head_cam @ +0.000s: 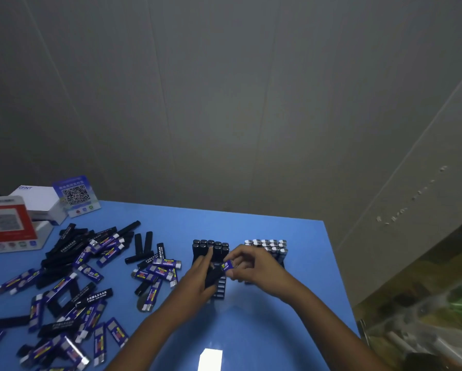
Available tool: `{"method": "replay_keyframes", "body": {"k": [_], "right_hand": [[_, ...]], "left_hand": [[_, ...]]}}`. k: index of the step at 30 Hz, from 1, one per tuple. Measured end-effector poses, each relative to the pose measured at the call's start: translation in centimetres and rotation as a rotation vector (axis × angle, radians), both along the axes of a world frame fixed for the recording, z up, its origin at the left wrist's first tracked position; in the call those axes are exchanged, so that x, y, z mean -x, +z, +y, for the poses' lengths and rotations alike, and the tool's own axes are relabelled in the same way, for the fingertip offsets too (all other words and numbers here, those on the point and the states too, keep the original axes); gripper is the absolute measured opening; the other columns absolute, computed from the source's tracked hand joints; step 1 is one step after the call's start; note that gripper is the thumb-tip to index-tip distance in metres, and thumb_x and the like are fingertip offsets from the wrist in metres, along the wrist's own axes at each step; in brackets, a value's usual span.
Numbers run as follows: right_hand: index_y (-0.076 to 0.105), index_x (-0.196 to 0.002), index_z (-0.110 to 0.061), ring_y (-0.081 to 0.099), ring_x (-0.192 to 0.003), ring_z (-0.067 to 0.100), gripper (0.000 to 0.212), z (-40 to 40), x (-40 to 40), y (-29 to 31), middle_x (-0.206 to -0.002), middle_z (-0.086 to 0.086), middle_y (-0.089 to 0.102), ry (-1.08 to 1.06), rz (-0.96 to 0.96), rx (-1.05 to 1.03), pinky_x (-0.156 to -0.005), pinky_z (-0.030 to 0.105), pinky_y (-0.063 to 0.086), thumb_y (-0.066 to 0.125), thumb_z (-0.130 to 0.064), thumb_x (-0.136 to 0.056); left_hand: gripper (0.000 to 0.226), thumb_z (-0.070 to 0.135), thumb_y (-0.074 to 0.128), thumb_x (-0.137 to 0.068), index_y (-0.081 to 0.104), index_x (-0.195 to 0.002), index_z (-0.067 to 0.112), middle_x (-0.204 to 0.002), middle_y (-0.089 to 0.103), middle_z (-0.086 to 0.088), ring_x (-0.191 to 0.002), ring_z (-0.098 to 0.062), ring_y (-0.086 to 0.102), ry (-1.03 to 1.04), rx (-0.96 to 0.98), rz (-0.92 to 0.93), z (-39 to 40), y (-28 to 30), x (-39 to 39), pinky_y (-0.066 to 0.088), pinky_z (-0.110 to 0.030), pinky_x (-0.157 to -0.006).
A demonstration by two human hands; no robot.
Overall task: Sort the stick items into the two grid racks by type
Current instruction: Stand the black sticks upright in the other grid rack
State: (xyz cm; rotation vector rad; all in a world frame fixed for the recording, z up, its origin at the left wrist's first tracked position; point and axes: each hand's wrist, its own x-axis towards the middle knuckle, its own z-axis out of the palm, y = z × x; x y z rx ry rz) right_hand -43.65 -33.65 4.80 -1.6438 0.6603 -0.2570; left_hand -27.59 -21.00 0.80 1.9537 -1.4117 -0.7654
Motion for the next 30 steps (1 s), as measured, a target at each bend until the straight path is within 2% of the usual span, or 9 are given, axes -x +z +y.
{"method": "replay_keyframes", "body": {"k": [4,8,14,18,21,23,25,28,30], "right_hand": [[0.068,-0.103,-0.011,0.068,-0.083,0.021,0.020,-1.1,2.1,0.1,-0.090,0.006,0.071,-0.075,-0.054,-0.061,-0.083,0.040,0.055,0.076,-0.007,-0.085],[0.066,-0.097,-0.010,0.060,-0.079,0.016,0.015,-2.0,4.1,-0.3,-0.089,0.003,0.072,-0.146,-0.029,-0.044,-0.077,0.025,0.053,0.073,-0.001,-0.086],[0.064,-0.083,-0.012,0.067,-0.082,0.016,0.016,-2.8,6.6,-1.5,-0.093,0.006,0.077,-0.317,-0.014,-0.032,-0.075,0.028,0.050,0.077,-0.002,-0.083],[0.062,-0.098,-0.011,0.053,-0.074,0.020,0.024,-3.4,7.9,-2.0,-0.085,0.005,0.070,-0.337,-0.037,-0.056,-0.073,0.027,0.045,0.072,0.004,-0.082],[0.057,-0.118,-0.028,0.051,-0.074,0.024,0.048,-3.7,8.5,-2.1,-0.084,0.008,0.064,-0.318,-0.022,-0.011,-0.077,0.033,0.046,0.066,0.004,-0.083],[0.050,-0.129,-0.044,0.058,-0.076,0.033,0.066,-4.0,8.8,-2.3,-0.093,0.017,0.063,-0.303,-0.004,0.057,-0.084,0.039,0.052,0.066,0.000,-0.083],[0.045,-0.131,-0.052,0.065,-0.084,0.035,0.072,-4.3,9.1,-2.2,-0.098,0.017,0.062,-0.300,0.024,0.120,-0.087,0.040,0.054,0.067,-0.003,-0.084],[0.049,-0.125,-0.047,0.070,-0.079,0.025,0.064,-4.8,9.4,-2.4,-0.088,0.006,0.067,-0.346,0.051,0.186,-0.083,0.040,0.056,0.071,-0.006,-0.083],[0.052,-0.116,-0.044,0.071,-0.074,0.022,0.054,-5.3,9.5,-2.7,-0.081,0.005,0.069,-0.414,0.061,0.216,-0.076,0.038,0.056,0.073,-0.006,-0.083]], "left_hand": [[0.081,0.013,0.056,-0.097,0.003,-0.156,0.026,-0.152,0.029,0.003,-0.134,-0.015,0.040,0.022,-0.032,-0.016,0.4,-0.1,1.4,0.037,-0.022,-0.102],[0.080,0.012,0.053,-0.098,-0.001,-0.156,0.024,-0.157,0.023,0.001,-0.142,-0.017,0.031,0.045,-0.047,-0.029,0.4,-0.2,2.6,0.028,-0.017,-0.102],[0.076,0.012,0.048,-0.101,-0.003,-0.155,0.021,-0.150,0.031,-0.010,-0.137,-0.025,0.033,0.049,-0.076,-0.012,-0.3,-0.1,4.3,0.022,-0.008,-0.083],[0.075,0.012,0.048,-0.101,-0.004,-0.153,0.025,-0.132,0.037,0.000,-0.128,-0.025,0.041,0.026,-0.061,-0.001,-0.9,0.2,5.1,0.025,-0.008,-0.081],[0.074,0.010,0.049,-0.100,0.001,-0.153,0.023,-0.125,0.034,0.006,-0.109,-0.006,0.039,0.008,-0.048,0.004,-1.4,0.6,5.5,0.031,-0.002,-0.078],[0.072,0.010,0.050,-0.099,0.004,-0.154,0.020,-0.126,0.037,0.004,-0.106,-0.006,0.041,-0.006,-0.037,-0.003,-1.7,0.6,5.6,0.033,-0.004,-0.080],[0.073,0.009,0.051,-0.099,0.005,-0.155,0.019,-0.125,0.042,0.001,-0.104,-0.009,0.046,-0.020,-0.042,-0.005,-2.0,0.6,5.5,0.037,-0.012,-0.085],[0.073,0.009,0.052,-0.098,0.007,-0.156,0.017,-0.117,0.044,0.001,-0.100,-0.011,0.052,-0.036,-0.038,-0.004,-2.6,0.1,5.3,0.045,-0.025,-0.089],[0.073,0.010,0.052,-0.098,0.007,-0.156,0.017,-0.114,0.044,0.002,-0.100,-0.010,0.052,-0.043,-0.034,-0.007,-3.0,0.0,5.3,0.046,-0.026,-0.091]]}}
